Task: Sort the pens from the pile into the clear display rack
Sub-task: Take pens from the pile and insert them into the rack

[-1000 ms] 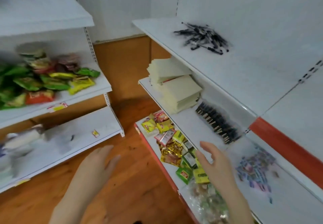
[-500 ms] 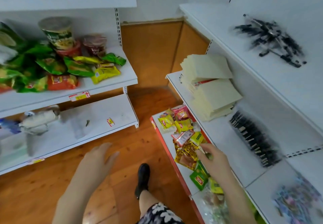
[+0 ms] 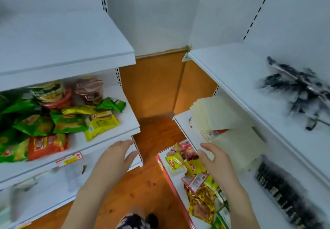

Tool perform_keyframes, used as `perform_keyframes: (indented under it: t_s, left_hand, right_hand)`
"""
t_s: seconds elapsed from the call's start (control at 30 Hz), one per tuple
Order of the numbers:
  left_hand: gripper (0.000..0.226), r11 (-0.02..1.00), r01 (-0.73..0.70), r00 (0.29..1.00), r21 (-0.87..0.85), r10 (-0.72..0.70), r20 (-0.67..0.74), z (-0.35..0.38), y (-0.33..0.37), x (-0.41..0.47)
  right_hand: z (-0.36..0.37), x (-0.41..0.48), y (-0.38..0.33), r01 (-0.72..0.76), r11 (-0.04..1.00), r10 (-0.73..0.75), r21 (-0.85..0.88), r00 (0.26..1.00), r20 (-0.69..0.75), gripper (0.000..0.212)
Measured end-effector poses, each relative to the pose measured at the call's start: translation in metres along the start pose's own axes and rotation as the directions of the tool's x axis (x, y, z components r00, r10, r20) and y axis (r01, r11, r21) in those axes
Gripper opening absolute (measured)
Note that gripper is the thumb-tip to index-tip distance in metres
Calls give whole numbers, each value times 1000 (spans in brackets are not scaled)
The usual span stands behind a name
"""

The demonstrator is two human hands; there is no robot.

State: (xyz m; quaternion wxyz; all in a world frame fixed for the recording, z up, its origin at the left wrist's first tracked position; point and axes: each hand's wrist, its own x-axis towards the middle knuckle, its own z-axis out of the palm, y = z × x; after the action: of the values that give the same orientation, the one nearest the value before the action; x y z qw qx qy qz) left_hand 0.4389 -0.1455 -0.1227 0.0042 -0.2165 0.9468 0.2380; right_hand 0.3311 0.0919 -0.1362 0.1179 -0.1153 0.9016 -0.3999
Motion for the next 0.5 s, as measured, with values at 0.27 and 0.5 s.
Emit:
perform_keyframes:
  t_s: [0.27, 0.5]
  left_hand:
    - [43, 935, -355, 934, -28, 355, 34, -17, 39, 116]
    - [42, 663, -739, 660, -119, 748, 66, -46, 112, 200]
  right_hand:
    - [-16, 56, -29, -36, 999, 27, -38, 978, -205, 28]
    - [-45, 64, -69, -122, 993, 108, -2, 893, -438, 22]
